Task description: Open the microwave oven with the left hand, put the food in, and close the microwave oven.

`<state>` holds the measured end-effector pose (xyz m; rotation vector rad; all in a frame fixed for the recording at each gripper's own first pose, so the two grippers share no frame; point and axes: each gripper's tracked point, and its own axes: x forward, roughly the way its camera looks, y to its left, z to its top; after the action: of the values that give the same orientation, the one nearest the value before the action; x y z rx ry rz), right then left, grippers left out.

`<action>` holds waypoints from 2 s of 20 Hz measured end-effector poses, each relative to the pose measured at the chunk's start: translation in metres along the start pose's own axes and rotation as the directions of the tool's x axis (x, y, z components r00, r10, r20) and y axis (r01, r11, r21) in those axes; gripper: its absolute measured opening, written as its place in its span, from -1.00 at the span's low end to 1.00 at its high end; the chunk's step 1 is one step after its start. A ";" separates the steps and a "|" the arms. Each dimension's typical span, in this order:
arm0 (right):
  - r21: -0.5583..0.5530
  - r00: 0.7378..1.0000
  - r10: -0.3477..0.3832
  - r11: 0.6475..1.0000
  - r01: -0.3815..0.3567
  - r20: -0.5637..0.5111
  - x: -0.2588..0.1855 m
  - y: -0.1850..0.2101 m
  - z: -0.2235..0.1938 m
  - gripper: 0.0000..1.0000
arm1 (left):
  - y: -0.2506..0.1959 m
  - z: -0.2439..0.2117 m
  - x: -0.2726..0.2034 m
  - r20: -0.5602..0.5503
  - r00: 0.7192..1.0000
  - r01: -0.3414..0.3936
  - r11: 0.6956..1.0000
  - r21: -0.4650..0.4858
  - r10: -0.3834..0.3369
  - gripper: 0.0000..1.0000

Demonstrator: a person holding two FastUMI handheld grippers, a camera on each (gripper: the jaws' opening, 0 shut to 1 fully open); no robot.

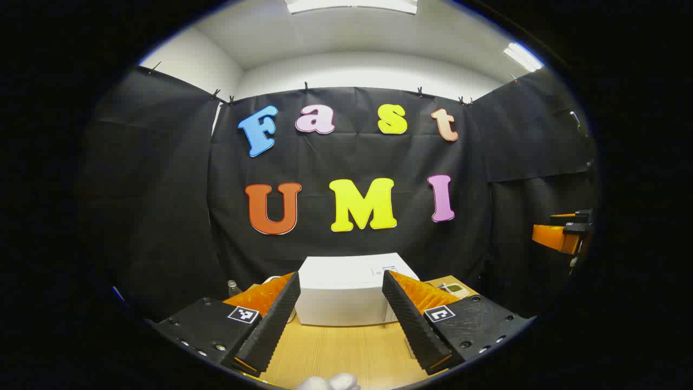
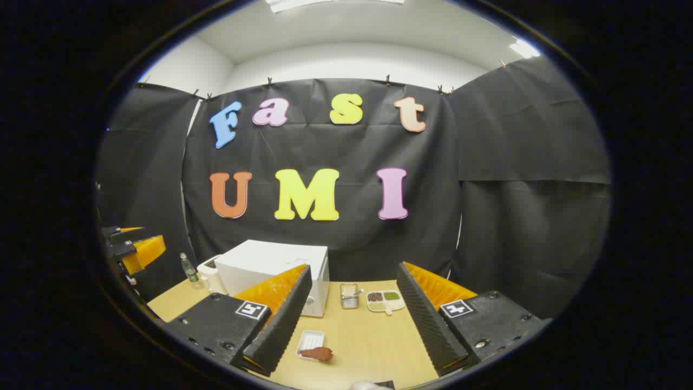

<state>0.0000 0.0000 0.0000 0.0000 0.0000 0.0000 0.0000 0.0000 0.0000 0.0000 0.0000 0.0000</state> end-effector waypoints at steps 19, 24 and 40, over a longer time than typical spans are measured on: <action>-0.016 1.000 -0.005 1.000 0.005 -0.021 0.003 -0.001 -0.004 0.83 | -0.007 -0.041 0.039 -0.029 1.000 0.002 1.000 -0.015 -0.002 0.89; 0.011 1.000 -0.026 1.000 0.026 -0.014 -0.002 -0.014 0.003 0.83 | -0.033 -0.088 0.070 -0.029 0.998 0.045 0.998 -0.049 -0.047 0.89; -0.040 0.987 -0.121 0.992 0.117 -0.102 0.018 -0.046 -0.003 0.83 | -0.138 -0.264 0.230 -0.176 0.974 0.142 0.990 0.004 -0.139 0.90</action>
<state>0.0185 -0.0455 -0.0027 -0.0337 0.1042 -0.1195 0.2303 -0.1380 -0.2636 0.0167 0.1763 -0.1422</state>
